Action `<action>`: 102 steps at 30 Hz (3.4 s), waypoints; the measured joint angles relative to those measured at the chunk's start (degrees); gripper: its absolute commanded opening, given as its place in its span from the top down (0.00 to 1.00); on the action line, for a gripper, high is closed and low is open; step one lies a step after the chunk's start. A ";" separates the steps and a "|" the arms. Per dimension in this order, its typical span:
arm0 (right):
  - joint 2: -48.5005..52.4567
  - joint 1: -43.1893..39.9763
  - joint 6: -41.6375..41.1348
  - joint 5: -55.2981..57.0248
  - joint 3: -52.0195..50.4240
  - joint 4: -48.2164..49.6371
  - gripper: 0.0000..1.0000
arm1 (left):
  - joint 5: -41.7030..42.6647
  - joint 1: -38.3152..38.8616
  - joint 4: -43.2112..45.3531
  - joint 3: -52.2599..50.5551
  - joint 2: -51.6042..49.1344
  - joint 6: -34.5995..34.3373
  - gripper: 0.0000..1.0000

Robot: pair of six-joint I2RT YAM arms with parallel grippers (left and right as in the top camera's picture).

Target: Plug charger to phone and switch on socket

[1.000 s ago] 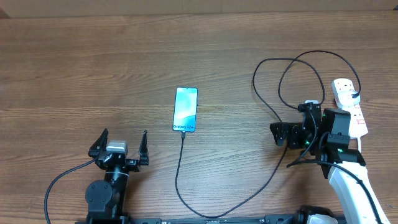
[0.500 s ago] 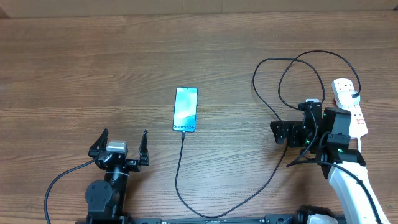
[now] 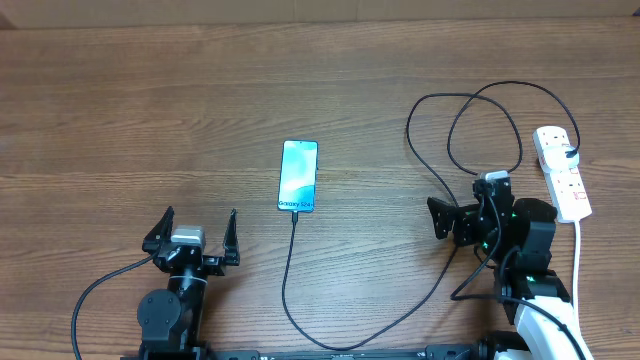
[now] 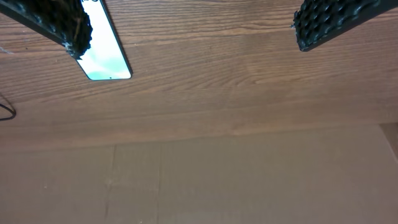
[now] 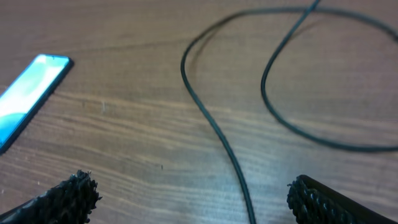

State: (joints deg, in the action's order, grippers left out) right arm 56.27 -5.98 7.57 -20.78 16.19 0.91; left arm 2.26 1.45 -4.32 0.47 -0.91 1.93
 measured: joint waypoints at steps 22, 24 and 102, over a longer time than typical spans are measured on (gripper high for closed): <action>-8.07 0.02 0.13 -4.55 -13.53 24.74 0.00 | 0.00 0.00 0.00 0.00 0.00 0.00 0.00; -8.46 0.02 0.15 -4.55 -14.32 26.10 0.00 | 0.00 0.00 0.00 0.00 0.00 0.00 0.00; -55.54 4.63 0.11 1.53 -15.13 -4.39 0.00 | 0.00 0.00 0.00 0.00 0.00 0.00 0.00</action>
State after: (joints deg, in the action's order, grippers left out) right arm 0.73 -1.34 7.68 -19.25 1.06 -3.49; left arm 2.26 1.45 -4.32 0.47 -0.91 1.93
